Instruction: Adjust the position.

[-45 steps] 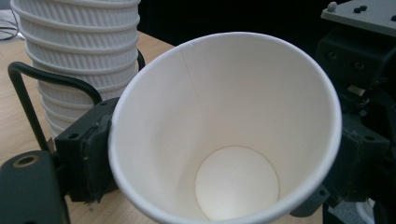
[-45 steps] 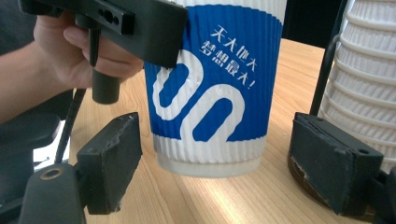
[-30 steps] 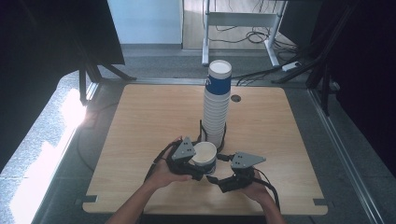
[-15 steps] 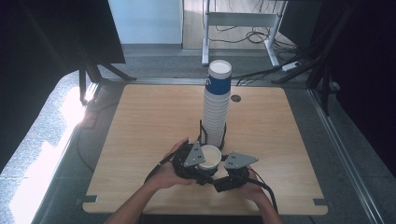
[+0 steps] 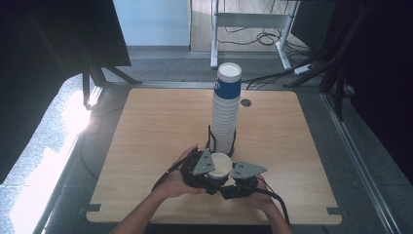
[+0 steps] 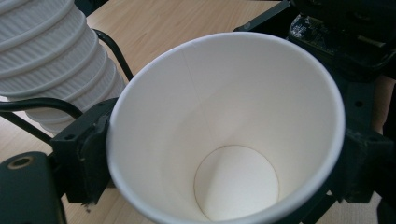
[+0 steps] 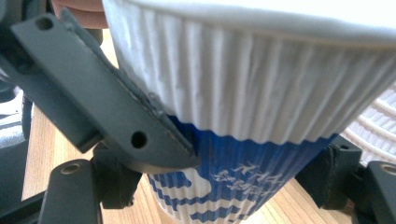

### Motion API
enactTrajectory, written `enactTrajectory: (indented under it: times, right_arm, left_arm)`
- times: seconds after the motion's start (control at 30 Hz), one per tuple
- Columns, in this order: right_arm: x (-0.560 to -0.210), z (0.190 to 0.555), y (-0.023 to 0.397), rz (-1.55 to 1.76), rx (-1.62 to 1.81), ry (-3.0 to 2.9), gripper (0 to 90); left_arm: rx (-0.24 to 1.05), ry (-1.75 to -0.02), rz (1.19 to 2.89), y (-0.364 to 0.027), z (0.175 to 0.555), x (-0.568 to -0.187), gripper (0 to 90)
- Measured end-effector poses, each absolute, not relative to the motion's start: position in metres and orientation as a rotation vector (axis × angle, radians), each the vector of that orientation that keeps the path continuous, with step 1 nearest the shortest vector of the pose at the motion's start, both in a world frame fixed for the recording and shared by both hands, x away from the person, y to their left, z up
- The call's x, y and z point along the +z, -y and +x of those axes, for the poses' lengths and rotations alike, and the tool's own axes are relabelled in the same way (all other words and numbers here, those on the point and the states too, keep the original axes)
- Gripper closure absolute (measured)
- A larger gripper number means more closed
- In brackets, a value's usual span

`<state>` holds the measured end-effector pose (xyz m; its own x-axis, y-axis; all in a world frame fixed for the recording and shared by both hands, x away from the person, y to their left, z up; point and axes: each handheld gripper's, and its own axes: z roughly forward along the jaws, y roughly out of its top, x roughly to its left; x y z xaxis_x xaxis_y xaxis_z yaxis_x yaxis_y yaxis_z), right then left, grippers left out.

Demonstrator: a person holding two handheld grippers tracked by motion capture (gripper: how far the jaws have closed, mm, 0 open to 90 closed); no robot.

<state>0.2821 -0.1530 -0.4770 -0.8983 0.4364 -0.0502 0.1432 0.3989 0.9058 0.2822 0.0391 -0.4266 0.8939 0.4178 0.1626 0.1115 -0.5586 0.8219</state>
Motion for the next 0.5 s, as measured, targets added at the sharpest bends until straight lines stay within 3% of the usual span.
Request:
enactTrajectory:
  times: [0.5]
  right_arm:
    - [-0.474,0.283,0.166,0.56,1.535,-2.305,26.1]
  left_arm:
    - [0.369,-0.507,1.935,-0.073,0.267,-0.415,5.5]
